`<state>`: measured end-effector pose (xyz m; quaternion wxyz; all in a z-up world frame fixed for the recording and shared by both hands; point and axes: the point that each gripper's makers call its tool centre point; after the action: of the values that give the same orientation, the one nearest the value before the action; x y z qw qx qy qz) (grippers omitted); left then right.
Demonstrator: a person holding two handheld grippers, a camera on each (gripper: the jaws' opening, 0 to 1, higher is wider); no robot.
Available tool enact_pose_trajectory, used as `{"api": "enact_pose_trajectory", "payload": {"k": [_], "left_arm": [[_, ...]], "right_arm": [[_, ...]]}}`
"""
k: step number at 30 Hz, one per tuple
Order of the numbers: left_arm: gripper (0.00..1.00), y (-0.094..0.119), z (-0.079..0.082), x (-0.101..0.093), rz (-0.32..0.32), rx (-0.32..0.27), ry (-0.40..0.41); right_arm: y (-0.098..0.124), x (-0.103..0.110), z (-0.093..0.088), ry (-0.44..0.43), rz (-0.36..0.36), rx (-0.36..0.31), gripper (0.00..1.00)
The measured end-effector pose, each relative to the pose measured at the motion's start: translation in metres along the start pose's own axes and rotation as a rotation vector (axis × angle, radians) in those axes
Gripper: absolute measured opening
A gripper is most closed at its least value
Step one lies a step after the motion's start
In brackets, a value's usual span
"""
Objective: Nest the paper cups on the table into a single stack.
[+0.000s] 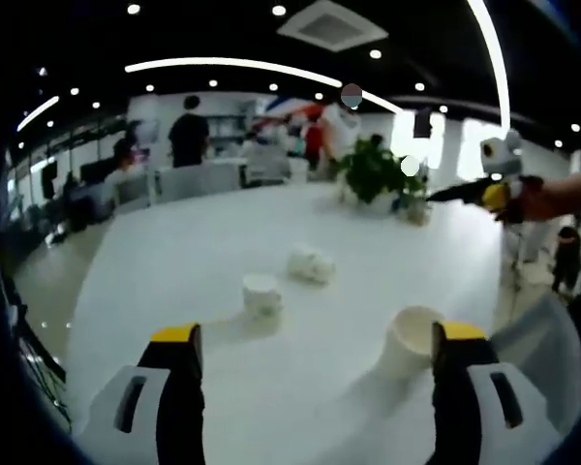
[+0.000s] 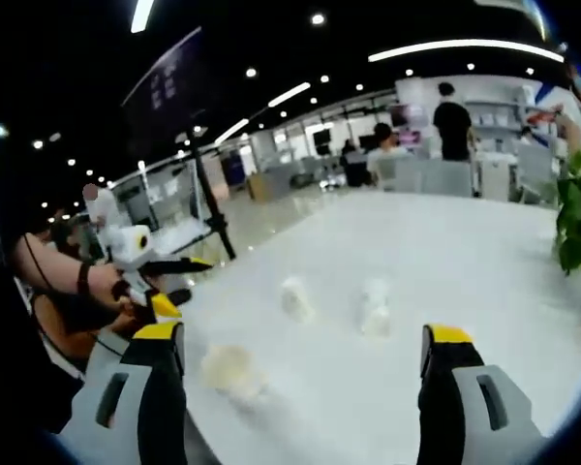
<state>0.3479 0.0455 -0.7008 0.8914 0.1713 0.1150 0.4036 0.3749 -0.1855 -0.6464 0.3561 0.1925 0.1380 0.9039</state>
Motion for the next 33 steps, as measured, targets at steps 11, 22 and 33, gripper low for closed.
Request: {"api": "enact_pose_trajectory", "payload": {"k": [11, 22, 33], "left_arm": [[0.97, -0.001, -0.005, -0.001, -0.003, 0.013, 0.003], [0.94, -0.005, -0.006, 0.003, 0.009, 0.022, 0.003], [0.92, -0.011, -0.007, 0.008, 0.021, 0.016, 0.009]], "right_arm": [[-0.056, -0.055, 0.024, 0.075, -0.037, 0.109, 0.99], [-0.102, -0.087, 0.012, 0.121, -0.030, 0.232, 0.94], [-0.131, -0.105, -0.018, 0.064, -0.033, 0.308, 0.92]]}}
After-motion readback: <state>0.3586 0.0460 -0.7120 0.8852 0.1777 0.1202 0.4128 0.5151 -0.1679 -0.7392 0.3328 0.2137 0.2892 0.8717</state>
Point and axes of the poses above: the point that each gripper's makers call its tool centre point, and the gripper's own axes: y roughly backward along the fingers, x roughly to its left, z roughly out of its top, and after that the axes turned 2 degrees about -y, right-handed
